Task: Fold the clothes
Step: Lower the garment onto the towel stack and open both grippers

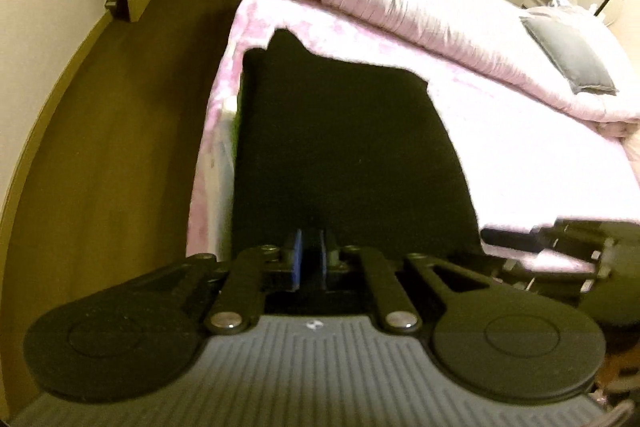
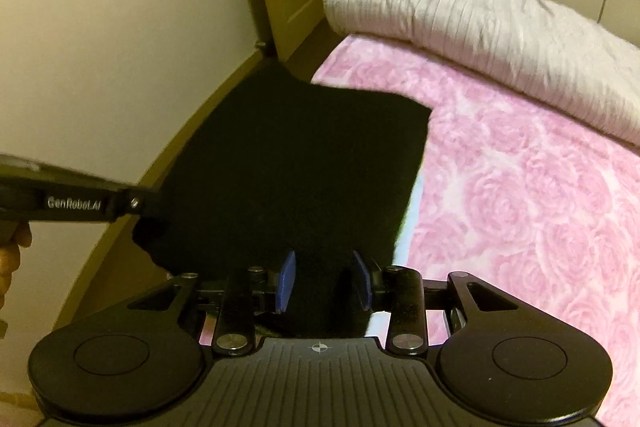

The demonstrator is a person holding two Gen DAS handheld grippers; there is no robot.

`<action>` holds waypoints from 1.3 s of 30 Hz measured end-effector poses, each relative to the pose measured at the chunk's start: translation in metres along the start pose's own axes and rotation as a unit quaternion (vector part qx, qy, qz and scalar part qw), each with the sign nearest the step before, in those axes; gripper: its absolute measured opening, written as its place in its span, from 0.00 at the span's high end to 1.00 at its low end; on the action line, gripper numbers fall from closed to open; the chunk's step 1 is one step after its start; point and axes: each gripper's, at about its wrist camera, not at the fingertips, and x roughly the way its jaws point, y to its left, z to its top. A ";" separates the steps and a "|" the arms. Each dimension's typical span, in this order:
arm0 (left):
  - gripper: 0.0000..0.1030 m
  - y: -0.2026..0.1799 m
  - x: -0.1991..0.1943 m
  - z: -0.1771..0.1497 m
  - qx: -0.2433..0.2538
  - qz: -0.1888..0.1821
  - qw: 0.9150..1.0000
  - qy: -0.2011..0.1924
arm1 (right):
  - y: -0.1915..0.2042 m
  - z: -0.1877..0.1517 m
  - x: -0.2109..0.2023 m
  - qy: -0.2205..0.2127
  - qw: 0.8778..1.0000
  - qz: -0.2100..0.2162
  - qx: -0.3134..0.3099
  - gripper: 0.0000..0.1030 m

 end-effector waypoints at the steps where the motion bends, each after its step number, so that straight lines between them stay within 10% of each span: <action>1: 0.95 0.001 0.010 0.000 -0.001 0.012 1.000 0.008 | 0.002 -0.002 0.009 0.014 1.000 -0.005 -0.006 0.64; 11: 0.98 -0.003 0.020 0.004 0.013 0.057 0.998 0.021 | 0.010 -0.006 0.023 0.031 0.999 -0.028 -0.030 0.62; 24: 0.73 -0.043 -0.064 -0.017 0.007 0.089 0.996 -0.020 | -0.024 -0.001 -0.034 0.033 0.994 -0.009 0.100 0.61; 39: 0.50 -0.085 -0.140 -0.047 -0.008 0.104 0.992 -0.068 | -0.018 -0.016 -0.115 -0.025 0.996 -0.014 0.090 0.49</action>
